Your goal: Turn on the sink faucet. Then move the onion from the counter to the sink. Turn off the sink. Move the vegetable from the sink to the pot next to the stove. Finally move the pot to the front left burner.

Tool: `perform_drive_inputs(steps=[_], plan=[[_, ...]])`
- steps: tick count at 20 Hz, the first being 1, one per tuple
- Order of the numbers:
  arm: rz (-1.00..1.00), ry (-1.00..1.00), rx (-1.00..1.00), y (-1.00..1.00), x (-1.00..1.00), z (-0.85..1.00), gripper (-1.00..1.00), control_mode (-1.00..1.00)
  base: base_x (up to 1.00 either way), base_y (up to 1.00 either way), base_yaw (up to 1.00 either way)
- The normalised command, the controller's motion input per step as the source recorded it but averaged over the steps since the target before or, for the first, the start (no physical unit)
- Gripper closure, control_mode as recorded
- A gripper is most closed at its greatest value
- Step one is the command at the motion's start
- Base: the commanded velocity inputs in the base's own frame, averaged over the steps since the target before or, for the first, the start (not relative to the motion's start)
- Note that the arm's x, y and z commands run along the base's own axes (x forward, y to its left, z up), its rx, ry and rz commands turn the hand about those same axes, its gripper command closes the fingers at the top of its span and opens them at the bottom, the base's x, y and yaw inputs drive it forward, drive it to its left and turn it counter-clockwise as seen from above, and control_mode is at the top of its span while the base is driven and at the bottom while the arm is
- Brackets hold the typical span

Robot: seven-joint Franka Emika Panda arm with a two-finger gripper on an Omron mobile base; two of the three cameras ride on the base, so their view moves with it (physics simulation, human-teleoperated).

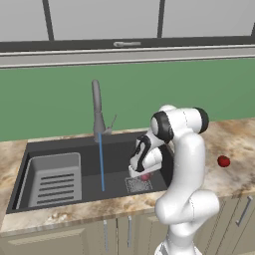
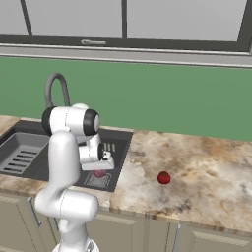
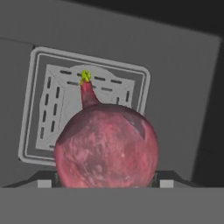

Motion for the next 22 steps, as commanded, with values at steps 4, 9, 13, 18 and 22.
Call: perform_drive_inputs(steps=[4,9,13,18,22], plan=[[0.00,0.00,0.00,0.02,0.21,-0.25,1.00,-1.00,0.00,0.00,0.00],[0.00,0.01,0.00,0.02,0.22,-0.25,1.00,-1.00,0.00,0.00,0.00],[0.00,0.01,0.00,0.02,0.21,-0.23,1.00,-1.00,0.00,0.00,0.00],[0.00,0.00,0.00,0.01,0.21,-0.26,1.00,-1.00,0.00,0.00,0.00],[0.00,0.00,0.00,0.00,0.12,-0.27,1.00,-1.00,0.00,0.00,0.00]])
